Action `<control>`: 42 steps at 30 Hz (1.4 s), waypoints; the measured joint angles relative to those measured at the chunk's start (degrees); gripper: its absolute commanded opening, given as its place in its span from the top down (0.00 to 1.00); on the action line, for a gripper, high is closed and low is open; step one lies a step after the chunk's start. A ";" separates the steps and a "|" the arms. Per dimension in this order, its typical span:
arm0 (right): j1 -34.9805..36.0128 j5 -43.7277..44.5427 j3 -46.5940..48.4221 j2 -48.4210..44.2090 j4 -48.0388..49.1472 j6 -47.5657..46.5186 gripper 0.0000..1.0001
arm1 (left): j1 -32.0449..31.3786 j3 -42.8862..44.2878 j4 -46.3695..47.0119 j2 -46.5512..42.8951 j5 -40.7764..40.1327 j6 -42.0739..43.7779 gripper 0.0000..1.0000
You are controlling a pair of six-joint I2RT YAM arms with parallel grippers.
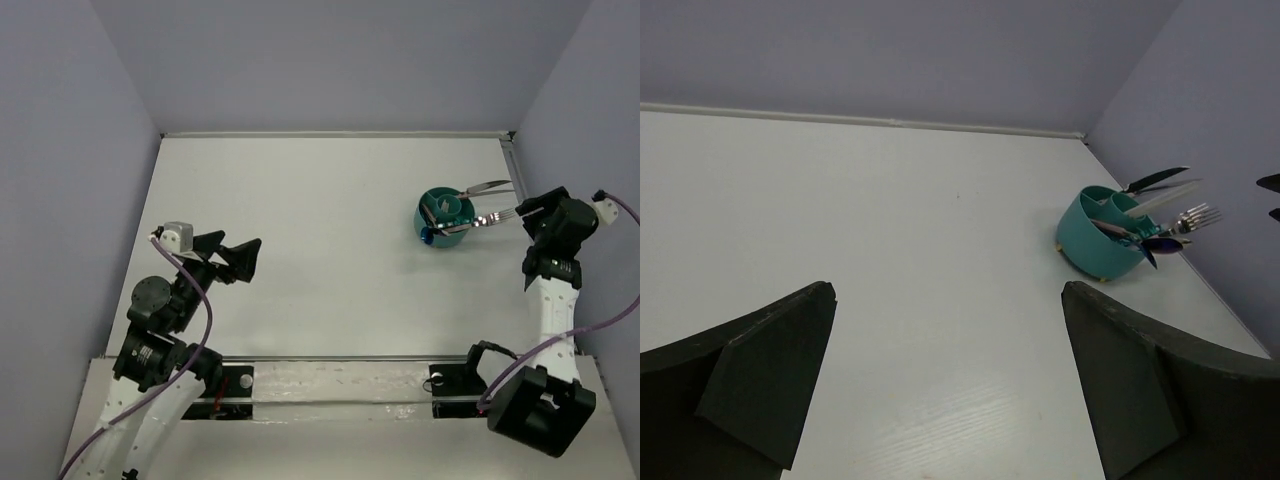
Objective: Sort the eating utensils into containers
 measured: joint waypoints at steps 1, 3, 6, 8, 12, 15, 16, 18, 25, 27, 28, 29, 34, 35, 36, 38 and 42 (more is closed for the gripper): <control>-2.19 -1.62 -0.02 0.66 0.28 0.48 0.32 | 0.00 0.00 -0.02 -0.26 0.07 0.02 0.01; -7.67 -7.21 -0.28 2.69 1.97 2.36 0.35 | -0.07 0.00 -0.04 -0.70 0.26 0.00 0.01; -13.66 -14.69 -1.84 6.27 6.25 4.81 0.36 | -0.59 0.00 -0.24 -1.29 0.37 0.00 0.01; -16.22 -20.24 -4.04 8.83 10.12 6.82 0.35 | -1.07 0.00 -0.35 -1.90 0.39 0.02 0.01; -17.64 -28.33 -5.99 13.29 14.25 9.16 0.34 | -2.12 0.00 -0.39 -2.99 0.37 0.02 0.01; -17.64 -32.65 -6.60 15.58 17.62 9.75 0.34 | -2.69 0.00 -0.44 -3.58 0.33 0.02 0.01; -17.64 -34.18 -6.67 15.89 18.45 9.97 0.33 | -2.80 0.00 -0.48 -3.74 0.35 0.02 0.01; -17.64 -35.76 -6.67 16.17 20.13 10.21 0.31 | -3.08 0.00 -0.55 -4.11 0.31 0.00 0.01; -17.64 -40.13 -6.56 21.18 24.13 10.86 0.30 | -3.54 0.00 -0.79 -4.26 0.28 0.00 0.01; -17.64 -41.20 -6.56 22.47 25.03 11.30 0.29 | -3.54 0.00 -0.79 -4.26 0.31 0.02 0.01; -17.64 -41.51 -6.56 22.97 25.29 11.43 0.29 | -3.54 0.00 -0.79 -4.26 0.31 0.02 0.01; -17.64 -41.75 -6.54 23.41 25.40 11.56 0.29 | -3.54 0.00 -0.79 -4.26 0.28 0.02 0.01; -17.64 -44.06 -6.45 25.24 28.26 12.81 0.29 | -3.54 0.00 -0.79 -4.26 0.31 0.02 0.01; -17.64 -44.46 -6.40 25.75 29.05 13.14 0.30 | -3.54 0.00 -0.79 -4.26 0.31 0.02 0.01; -17.64 -44.96 -6.34 26.43 29.73 13.29 0.30 | -3.54 0.00 -0.79 -4.26 0.31 0.02 0.01; -17.62 -45.68 -6.29 27.52 30.82 13.66 0.31 | -3.54 0.00 -0.79 -4.26 0.33 0.02 0.01; -17.27 -47.12 -6.12 30.03 33.24 14.19 0.32 | -3.54 0.00 -0.79 -4.26 0.31 0.02 0.01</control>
